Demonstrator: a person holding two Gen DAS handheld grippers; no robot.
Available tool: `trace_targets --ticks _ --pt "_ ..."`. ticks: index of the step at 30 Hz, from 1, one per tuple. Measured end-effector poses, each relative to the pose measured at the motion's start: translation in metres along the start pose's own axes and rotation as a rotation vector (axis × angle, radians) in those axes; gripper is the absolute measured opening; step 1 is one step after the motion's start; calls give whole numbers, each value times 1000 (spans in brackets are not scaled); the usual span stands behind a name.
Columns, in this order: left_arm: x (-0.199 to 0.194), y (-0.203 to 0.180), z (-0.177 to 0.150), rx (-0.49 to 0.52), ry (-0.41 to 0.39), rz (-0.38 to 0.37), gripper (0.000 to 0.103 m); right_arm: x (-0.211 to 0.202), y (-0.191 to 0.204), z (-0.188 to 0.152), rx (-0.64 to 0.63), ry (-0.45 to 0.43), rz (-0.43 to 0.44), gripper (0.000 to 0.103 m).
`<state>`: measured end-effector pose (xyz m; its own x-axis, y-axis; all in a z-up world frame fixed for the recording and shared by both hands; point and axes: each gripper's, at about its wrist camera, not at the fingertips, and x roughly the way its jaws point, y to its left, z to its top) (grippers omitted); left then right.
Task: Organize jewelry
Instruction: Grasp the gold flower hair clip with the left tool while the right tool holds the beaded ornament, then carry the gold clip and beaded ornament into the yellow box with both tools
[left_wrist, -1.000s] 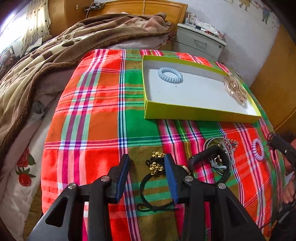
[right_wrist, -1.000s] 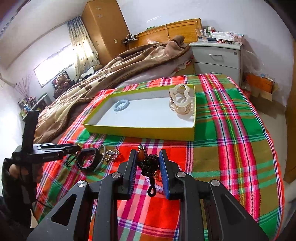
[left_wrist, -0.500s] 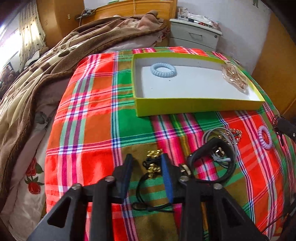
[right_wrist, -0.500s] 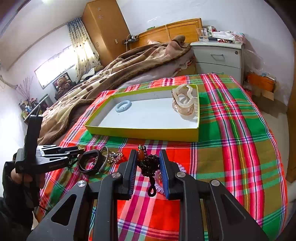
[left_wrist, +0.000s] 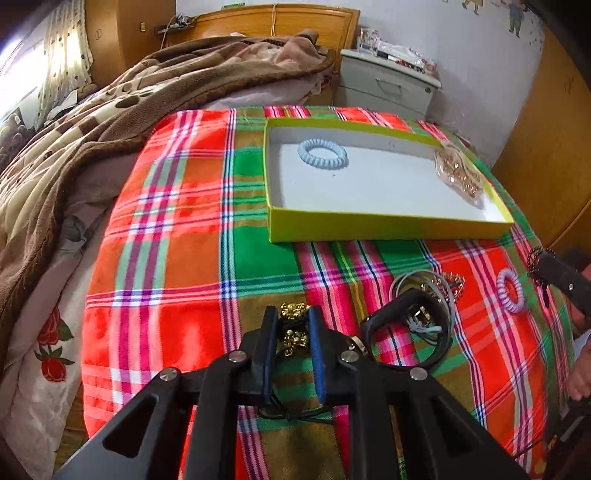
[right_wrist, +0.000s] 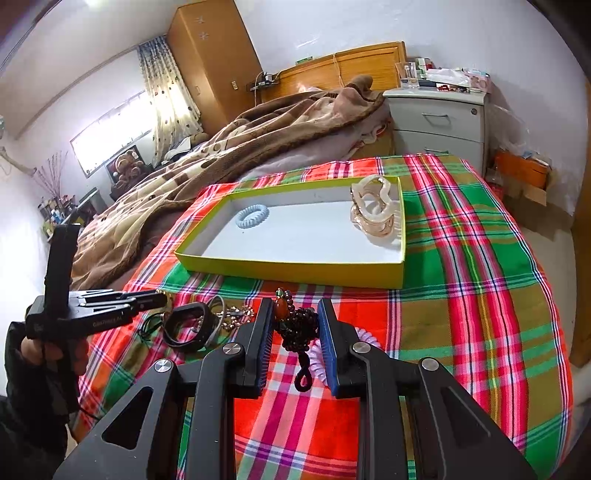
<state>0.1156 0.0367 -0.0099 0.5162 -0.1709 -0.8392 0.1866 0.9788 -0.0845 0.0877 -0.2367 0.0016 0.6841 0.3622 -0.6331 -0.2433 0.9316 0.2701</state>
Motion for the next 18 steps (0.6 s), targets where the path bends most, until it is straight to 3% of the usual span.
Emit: trace_targets --ticks 18 --pt "-39 6 34 -27 -112 -32 18 0 20 39 -34 -55 -28 25"
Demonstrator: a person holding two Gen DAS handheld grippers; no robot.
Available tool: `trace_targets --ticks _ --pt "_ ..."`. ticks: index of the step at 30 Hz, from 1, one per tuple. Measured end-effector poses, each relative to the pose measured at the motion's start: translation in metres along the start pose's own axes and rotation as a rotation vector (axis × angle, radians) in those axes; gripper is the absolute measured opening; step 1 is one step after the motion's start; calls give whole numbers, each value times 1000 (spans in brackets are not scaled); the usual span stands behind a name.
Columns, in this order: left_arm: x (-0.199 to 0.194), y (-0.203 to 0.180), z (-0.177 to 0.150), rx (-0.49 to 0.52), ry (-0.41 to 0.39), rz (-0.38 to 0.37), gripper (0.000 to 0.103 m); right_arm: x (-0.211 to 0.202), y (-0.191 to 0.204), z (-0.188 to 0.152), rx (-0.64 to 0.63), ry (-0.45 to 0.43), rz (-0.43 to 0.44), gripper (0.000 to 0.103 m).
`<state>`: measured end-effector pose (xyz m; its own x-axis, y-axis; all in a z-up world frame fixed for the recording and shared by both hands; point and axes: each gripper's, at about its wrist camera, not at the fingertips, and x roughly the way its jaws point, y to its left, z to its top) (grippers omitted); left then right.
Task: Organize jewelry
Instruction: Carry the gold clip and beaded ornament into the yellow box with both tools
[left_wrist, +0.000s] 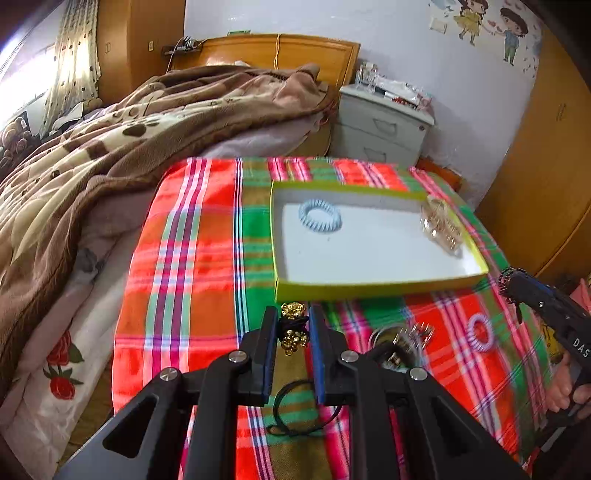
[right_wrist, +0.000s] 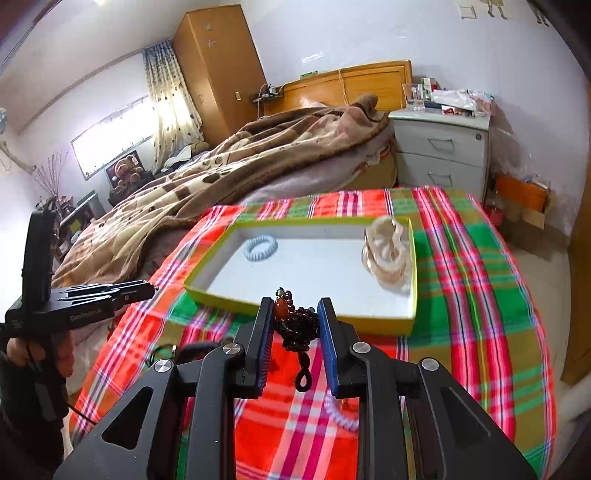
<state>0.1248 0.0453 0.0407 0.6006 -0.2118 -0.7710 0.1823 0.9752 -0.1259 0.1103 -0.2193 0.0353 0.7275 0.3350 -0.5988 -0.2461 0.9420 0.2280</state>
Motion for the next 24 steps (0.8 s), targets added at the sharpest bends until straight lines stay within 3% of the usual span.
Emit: trace_targets --ticks 11,24 --pt "10 -10 42 17 -31 -48 18 40 -3 42 12 31 -19 25" --pt "72 -18 66 9 46 -62 18 126 -14 70 46 155 -17 25"
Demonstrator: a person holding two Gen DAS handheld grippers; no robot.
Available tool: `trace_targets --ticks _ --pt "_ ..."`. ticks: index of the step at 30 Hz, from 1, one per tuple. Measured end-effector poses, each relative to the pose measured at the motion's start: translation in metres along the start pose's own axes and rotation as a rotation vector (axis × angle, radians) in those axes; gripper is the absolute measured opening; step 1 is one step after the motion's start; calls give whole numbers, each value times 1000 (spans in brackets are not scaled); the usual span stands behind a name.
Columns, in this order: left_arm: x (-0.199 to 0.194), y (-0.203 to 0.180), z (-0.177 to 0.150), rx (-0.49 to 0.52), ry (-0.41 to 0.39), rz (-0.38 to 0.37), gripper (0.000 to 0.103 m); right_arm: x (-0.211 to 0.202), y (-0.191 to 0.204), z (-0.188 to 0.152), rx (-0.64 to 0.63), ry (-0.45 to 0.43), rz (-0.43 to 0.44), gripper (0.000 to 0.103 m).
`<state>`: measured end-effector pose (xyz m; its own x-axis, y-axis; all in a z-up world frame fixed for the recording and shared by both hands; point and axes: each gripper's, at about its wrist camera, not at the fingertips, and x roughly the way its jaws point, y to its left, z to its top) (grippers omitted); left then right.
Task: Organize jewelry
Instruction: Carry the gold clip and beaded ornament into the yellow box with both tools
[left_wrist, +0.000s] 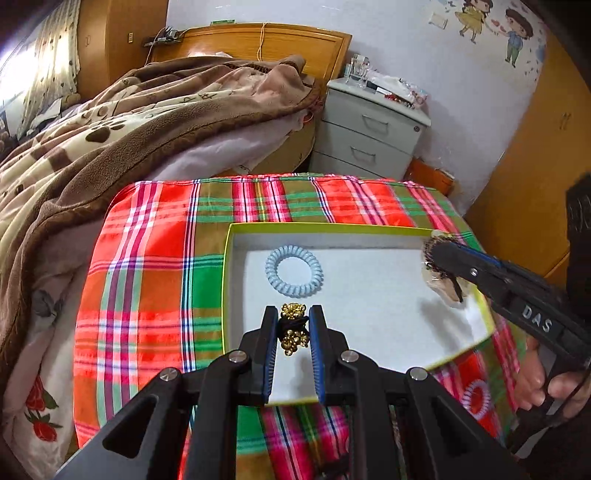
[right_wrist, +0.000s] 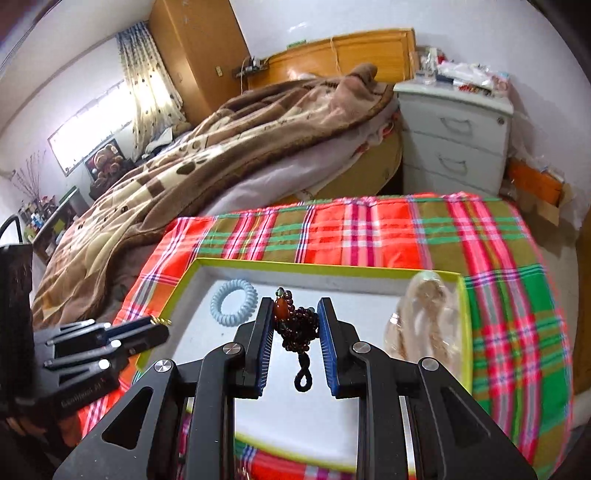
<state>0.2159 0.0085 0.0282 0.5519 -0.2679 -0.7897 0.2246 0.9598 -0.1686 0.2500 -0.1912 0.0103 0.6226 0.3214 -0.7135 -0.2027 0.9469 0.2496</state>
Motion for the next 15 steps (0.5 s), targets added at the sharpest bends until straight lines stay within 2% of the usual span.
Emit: trace_targets --ticks 6,15 --pt "28 4 3 -10 48 7 18 29 3 7 -28 64 -7 25" --pt "48 12 2 -27 81 24 18 58 6 14 -43 124 -37 25"
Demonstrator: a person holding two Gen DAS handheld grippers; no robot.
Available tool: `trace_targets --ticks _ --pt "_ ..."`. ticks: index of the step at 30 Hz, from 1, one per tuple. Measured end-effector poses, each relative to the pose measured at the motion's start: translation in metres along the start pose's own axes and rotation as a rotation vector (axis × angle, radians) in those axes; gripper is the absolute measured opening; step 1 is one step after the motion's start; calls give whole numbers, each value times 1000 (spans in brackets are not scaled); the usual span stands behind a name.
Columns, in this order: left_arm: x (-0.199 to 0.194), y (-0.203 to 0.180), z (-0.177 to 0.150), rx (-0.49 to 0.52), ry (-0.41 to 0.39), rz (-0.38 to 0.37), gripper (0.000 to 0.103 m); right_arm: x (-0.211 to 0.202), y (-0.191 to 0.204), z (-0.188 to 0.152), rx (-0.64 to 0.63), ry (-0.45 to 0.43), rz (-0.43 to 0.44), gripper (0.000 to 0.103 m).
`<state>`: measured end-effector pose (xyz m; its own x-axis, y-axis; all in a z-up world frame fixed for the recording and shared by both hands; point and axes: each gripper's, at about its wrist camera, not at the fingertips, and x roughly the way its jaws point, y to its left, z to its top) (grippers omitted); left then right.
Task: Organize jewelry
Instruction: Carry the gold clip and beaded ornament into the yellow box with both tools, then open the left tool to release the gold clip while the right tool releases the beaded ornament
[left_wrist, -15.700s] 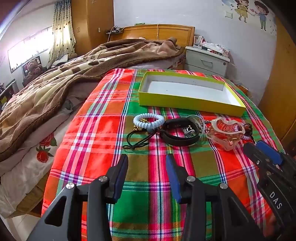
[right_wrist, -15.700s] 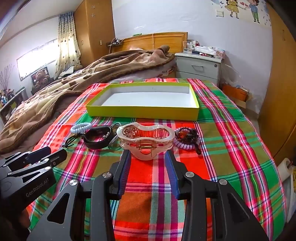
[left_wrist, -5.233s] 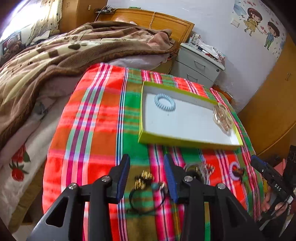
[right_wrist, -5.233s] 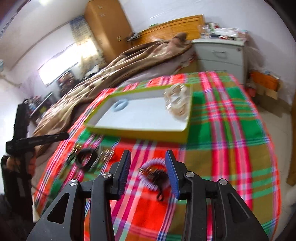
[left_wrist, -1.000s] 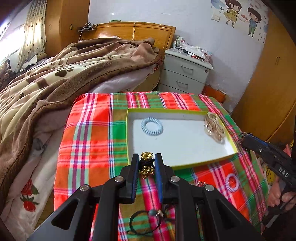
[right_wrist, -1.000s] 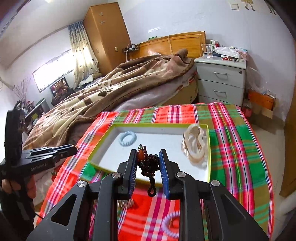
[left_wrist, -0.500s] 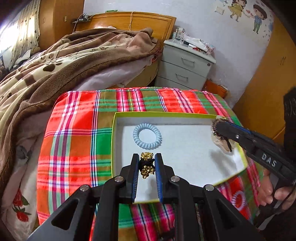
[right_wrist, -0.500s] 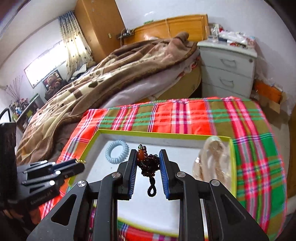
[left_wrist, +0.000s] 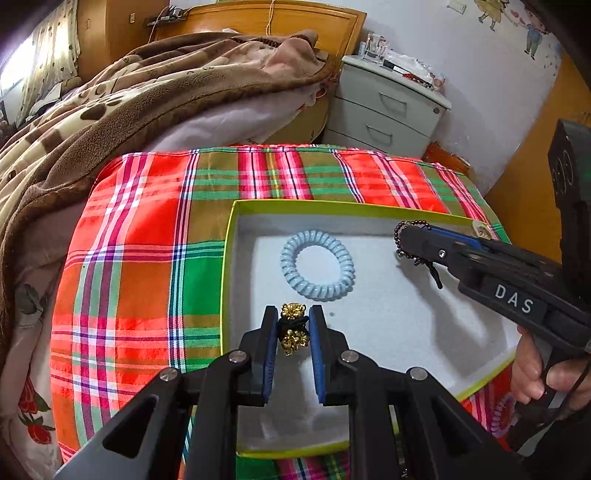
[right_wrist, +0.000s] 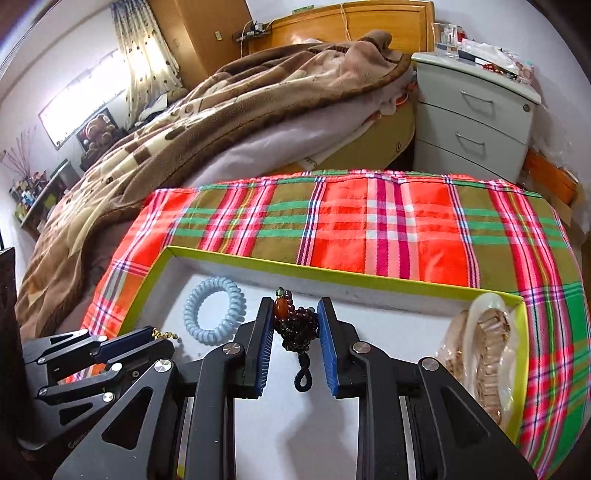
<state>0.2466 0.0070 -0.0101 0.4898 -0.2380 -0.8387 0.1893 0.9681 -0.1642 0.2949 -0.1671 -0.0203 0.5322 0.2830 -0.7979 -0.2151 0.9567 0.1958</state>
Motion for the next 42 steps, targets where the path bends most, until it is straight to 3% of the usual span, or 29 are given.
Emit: trace_targets --ticks 20,32,42 --pt "9 -2 3 -2 31 5 19 11 4 4 -5 21 -41 27" --pt "3 -4 4 -24 27 -4 38 9 1 3 13 24 -31 39" --pt "-15 0 1 -37 -1 -13 40 -15 3 -3 26 -26 -8 40"
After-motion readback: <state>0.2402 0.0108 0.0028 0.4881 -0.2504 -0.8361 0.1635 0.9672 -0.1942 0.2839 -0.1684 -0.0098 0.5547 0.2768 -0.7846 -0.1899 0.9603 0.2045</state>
